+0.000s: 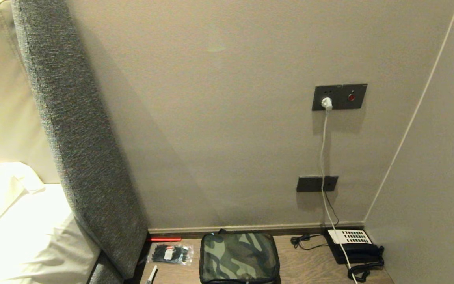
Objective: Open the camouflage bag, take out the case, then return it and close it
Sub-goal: Open the top of the storage box
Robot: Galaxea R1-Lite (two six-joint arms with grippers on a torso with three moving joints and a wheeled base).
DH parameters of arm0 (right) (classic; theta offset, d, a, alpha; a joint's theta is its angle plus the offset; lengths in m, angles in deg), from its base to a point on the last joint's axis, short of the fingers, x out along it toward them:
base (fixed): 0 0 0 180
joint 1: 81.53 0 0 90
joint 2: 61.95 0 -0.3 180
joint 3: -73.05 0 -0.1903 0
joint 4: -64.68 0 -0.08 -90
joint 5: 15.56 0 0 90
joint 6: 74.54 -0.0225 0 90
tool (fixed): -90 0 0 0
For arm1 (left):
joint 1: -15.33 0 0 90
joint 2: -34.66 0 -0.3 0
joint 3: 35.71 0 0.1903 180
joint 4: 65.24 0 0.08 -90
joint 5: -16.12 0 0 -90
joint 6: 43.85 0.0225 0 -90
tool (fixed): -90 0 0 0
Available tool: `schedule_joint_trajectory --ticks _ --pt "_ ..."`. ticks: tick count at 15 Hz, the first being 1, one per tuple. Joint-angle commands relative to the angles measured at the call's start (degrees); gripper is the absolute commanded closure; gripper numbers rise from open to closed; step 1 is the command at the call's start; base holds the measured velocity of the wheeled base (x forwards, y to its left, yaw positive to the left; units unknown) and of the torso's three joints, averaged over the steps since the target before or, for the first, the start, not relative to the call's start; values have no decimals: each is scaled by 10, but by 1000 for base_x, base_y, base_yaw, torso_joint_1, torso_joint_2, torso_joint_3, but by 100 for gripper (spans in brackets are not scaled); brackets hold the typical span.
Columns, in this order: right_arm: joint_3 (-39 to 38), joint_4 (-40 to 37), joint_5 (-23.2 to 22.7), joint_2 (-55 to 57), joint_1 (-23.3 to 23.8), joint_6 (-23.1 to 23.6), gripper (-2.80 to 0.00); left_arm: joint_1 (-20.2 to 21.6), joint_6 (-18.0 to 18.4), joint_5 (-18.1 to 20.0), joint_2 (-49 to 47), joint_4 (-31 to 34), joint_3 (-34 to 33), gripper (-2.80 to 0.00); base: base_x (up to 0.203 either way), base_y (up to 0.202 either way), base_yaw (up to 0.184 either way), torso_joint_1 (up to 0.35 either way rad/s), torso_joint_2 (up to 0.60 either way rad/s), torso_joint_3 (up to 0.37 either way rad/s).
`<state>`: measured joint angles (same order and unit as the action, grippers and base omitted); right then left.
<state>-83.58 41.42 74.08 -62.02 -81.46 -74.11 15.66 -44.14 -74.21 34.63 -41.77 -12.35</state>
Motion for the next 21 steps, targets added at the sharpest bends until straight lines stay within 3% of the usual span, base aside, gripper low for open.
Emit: schedule_joint_trajectory --ticks 1,21 --pt "0 0 0 -2 0 0 0 0 -1 0 1 0 -2 0 0 0 0 0 0 0" --pt "0 0 0 -2 -1 0 0 0 -1 0 1 0 -2 0 0 0 0 0 0 0"
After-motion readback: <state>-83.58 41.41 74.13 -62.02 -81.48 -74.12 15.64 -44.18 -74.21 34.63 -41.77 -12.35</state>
